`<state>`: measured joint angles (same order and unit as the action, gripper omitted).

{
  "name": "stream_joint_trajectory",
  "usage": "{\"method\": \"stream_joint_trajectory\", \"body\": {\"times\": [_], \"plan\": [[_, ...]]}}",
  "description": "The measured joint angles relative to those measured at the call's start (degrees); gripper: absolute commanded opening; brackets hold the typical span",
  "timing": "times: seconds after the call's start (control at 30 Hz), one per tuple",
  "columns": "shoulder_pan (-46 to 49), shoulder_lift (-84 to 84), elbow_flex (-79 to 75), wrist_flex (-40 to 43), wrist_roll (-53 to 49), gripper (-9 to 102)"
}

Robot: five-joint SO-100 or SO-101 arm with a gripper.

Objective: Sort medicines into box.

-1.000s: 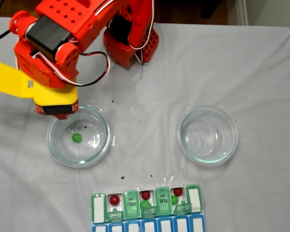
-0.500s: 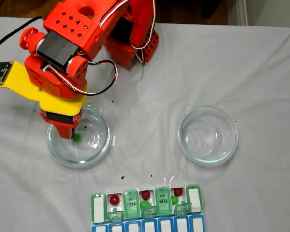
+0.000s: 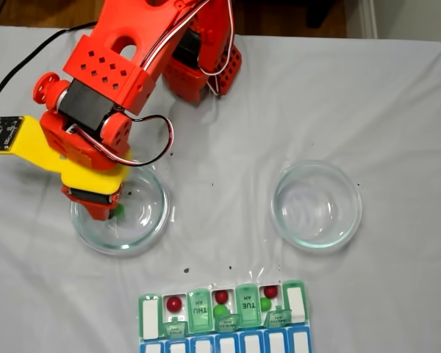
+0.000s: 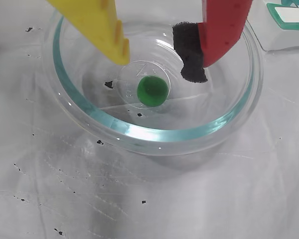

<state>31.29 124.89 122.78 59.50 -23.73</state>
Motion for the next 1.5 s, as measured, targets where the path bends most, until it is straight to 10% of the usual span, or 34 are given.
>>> {"method": "stream_joint_trajectory", "body": {"times": [1.5], "plan": [[-2.5,-8.1,7.5,-16.7,1.1,22]]}}
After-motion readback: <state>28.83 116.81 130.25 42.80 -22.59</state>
